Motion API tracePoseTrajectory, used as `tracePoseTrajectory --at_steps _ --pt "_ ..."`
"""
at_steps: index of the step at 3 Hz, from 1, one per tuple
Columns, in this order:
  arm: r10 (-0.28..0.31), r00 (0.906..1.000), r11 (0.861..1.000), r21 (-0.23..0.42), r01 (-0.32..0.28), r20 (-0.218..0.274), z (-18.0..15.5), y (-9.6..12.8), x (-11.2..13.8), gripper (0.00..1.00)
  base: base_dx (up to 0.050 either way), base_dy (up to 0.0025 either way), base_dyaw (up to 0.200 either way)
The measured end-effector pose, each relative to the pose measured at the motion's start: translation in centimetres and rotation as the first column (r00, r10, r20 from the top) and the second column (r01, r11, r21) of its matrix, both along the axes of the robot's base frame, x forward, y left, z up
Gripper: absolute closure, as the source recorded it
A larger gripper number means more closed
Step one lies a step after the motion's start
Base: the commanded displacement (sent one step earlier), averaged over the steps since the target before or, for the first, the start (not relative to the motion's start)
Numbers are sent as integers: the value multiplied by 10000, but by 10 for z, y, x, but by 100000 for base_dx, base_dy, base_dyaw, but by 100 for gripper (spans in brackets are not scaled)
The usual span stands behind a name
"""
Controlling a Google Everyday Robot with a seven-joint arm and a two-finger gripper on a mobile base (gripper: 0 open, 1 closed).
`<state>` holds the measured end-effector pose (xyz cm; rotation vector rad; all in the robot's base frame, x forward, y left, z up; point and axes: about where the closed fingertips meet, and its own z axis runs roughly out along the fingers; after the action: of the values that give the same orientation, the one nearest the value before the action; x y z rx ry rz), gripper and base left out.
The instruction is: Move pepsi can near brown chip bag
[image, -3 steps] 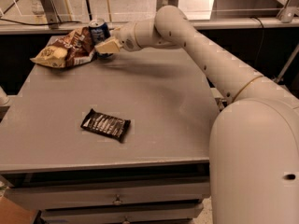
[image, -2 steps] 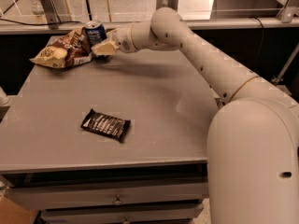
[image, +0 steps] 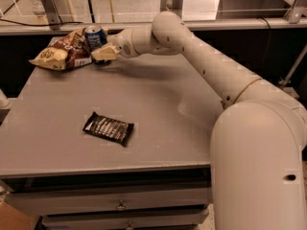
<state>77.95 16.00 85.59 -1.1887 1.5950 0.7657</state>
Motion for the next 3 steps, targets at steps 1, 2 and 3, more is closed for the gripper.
tracePoseTrajectory --at_steps 1,2,3 --pt "-39 9999 10000 28 39 -159 -4 -1 -1 36 0 0 0" --pt "-44 9995 10000 44 45 -302 -8 -1 -2 12 0 0 0" --pt "-58 9993 10000 44 60 -371 -9 -4 -2 0 0 0 0"
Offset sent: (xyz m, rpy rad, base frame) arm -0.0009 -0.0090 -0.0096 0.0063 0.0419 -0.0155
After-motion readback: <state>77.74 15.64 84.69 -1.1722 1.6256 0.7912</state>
